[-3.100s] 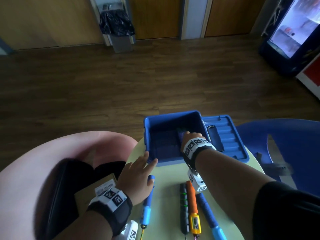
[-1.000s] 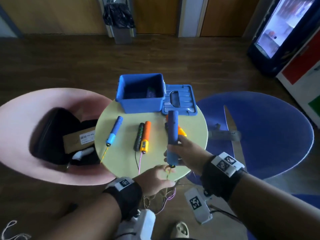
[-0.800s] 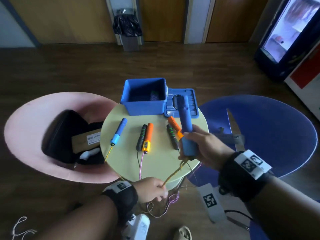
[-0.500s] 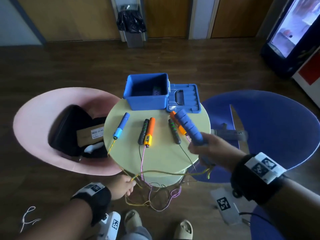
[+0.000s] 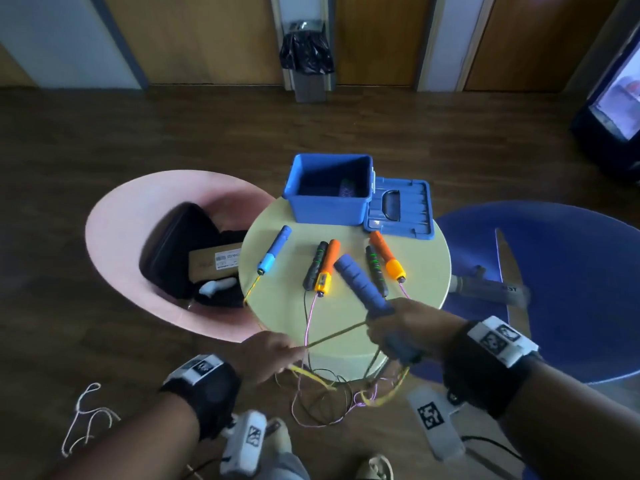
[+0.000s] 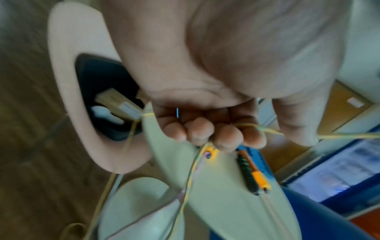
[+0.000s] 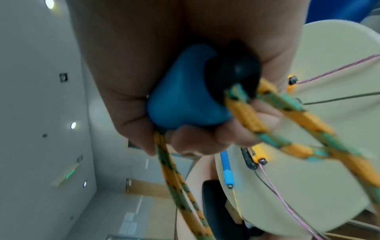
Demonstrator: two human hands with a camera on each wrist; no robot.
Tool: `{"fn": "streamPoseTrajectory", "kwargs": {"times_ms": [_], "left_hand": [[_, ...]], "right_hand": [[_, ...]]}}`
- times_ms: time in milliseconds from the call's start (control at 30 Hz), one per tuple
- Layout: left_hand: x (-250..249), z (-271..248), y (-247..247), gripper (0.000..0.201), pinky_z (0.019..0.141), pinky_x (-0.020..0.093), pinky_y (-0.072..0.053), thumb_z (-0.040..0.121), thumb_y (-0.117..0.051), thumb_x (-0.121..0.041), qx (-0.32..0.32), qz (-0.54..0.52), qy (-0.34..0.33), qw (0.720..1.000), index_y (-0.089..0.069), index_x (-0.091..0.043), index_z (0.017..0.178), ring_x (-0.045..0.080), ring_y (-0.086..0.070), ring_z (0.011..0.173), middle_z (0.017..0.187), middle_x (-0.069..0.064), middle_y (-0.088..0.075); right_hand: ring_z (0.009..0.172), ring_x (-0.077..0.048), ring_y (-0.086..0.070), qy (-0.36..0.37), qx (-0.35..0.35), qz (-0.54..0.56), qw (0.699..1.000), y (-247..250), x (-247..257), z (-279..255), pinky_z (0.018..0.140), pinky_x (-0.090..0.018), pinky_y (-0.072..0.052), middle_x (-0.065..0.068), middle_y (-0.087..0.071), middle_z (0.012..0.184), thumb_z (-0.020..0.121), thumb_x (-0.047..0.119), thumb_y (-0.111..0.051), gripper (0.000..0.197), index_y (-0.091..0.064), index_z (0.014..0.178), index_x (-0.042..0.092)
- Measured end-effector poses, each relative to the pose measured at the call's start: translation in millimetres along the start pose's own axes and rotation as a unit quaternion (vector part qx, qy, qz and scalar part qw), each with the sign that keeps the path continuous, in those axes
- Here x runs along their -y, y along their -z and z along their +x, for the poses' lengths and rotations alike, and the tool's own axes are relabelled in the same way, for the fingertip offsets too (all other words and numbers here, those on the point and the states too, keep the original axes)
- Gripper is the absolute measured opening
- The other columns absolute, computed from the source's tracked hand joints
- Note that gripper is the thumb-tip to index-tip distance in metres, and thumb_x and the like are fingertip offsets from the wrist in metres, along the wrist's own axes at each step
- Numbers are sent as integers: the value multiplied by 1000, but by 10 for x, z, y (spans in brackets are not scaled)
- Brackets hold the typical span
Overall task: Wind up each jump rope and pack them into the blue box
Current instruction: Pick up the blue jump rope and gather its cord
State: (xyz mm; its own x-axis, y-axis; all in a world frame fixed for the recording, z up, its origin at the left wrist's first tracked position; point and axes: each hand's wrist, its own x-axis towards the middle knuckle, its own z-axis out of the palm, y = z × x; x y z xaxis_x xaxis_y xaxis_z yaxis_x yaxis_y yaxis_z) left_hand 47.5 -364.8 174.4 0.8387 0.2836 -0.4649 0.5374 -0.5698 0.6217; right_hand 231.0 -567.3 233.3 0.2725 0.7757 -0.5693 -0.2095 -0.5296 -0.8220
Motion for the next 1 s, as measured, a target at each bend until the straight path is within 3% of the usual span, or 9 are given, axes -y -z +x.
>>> {"fn": "streamPoseTrajectory", "kwargs": {"times_ms": [100,233,333,433,533,667,767,867,1000], "left_hand": [[557,-199,-39,46,60,23,-39,91,-65,-40,-29,-10,51,998,-47,-20,54,2,-45,49,49,-5,-49],[1078,-283,-94,40,62,25,-45,93,-63,-38,-52,-8,139,989,-58,-23,56,7,-56,52,54,-6,-62],[890,-225,-47,37,66,29,-47,95,-58,-38,-77,-18,106,991,-60,-30,59,7,-55,54,58,-6,-63],[358,-98,95,30,72,36,-48,92,-54,-39,-83,-22,10,996,-58,-20,68,10,-56,63,64,-6,-60],[-271,-36,214,22,73,36,-50,89,-56,-33,-101,-24,-138,985,-59,-16,74,13,-58,74,74,-4,-58],[-825,-35,373,23,67,30,-42,88,-55,-12,-161,-77,-277,944,-51,-12,65,14,-49,68,70,1,-51],[-818,12,426,22,65,35,-41,88,-57,-26,-169,-169,-231,943,-54,-15,68,10,-46,66,67,-3,-50],[-703,35,401,38,70,25,-46,77,-63,-48,-127,-276,-164,938,-67,-16,96,11,-56,69,87,8,-65],[-531,120,243,51,88,33,-49,71,-59,-70,1,-191,-96,977,-70,-35,107,19,-68,86,100,9,-73]], "right_hand": [[49,-22,-51,66,-18,135,988,165,39,-63,46,-25,-42,-16,-52,62,69,5,-62,6,-57,69,3],[82,-23,-65,108,-105,248,957,347,75,44,62,-32,-55,-16,-69,101,69,14,-62,46,-60,109,-9],[87,-22,-66,117,-114,249,955,298,97,111,65,-32,-55,-11,-69,112,71,15,-64,55,-59,121,-8],[82,-20,-67,104,-91,169,976,54,97,149,61,-31,-53,-7,-69,122,65,12,-67,49,-65,112,-3],[67,-15,-62,90,-36,59,994,-216,146,148,58,-26,-52,-17,-65,98,62,13,-69,36,-63,94,-5],[73,-29,-60,85,59,62,993,-391,213,134,61,-32,-50,-19,-62,85,57,13,-71,17,-65,73,10],[64,-29,-56,108,57,125,985,-366,270,123,59,-33,-45,-21,-59,79,54,17,-71,12,-67,65,13],[62,-30,-54,152,38,134,979,-297,364,71,58,-34,-44,-19,-55,72,61,11,-70,14,-60,70,5],[62,-30,-56,202,28,199,959,-268,559,-8,58,-33,-44,-17,-56,75,69,4,-63,8,-61,64,10]]}}
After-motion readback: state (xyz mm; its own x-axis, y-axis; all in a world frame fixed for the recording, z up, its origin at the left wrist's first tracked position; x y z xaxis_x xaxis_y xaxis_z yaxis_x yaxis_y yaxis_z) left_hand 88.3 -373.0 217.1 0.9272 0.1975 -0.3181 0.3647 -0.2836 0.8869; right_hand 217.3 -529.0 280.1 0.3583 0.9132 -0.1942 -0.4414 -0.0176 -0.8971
